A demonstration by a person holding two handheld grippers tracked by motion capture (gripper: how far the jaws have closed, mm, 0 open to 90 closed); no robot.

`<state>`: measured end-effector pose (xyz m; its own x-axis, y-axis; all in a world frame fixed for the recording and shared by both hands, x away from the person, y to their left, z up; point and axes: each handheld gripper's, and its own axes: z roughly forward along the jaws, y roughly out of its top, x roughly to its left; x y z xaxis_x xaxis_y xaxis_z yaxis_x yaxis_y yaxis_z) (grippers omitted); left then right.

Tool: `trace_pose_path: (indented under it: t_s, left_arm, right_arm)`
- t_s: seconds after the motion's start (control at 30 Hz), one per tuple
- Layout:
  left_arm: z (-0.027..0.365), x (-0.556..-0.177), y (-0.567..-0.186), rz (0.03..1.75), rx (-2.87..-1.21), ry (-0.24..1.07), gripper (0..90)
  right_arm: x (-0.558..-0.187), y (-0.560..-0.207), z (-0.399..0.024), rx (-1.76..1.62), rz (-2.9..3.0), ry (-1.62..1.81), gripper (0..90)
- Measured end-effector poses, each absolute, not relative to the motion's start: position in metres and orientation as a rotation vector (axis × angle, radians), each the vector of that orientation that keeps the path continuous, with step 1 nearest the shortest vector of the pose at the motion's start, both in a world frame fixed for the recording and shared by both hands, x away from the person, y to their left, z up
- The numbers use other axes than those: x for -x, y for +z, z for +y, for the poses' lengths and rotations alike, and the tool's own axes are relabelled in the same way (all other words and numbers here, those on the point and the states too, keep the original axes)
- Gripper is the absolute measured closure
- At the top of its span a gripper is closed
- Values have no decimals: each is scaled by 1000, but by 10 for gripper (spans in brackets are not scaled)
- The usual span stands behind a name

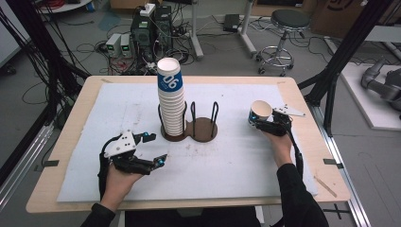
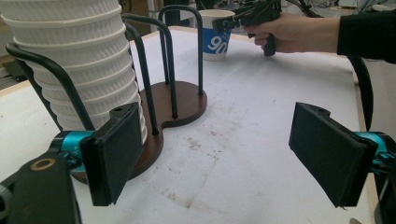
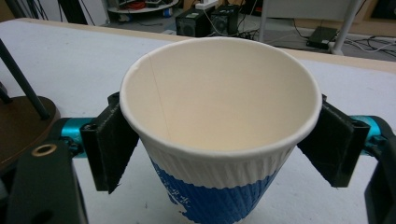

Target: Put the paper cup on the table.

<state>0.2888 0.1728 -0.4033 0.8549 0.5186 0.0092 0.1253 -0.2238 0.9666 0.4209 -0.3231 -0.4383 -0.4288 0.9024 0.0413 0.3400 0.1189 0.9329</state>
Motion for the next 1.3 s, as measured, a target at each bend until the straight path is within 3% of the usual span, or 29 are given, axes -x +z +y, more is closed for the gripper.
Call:
trace_pose_path:
  t_s: [0.63, 1.3]
  left_arm:
    - [171, -289, -402, 483, -1784, 394, 174]
    - [168, -291, -398, 475, -1775, 399, 174]
  right_arm:
    - [-415, -434, -321, -1267, 1857, 1239, 137]
    - [-369, -416, -338, -1288, 1916, 1256, 137]
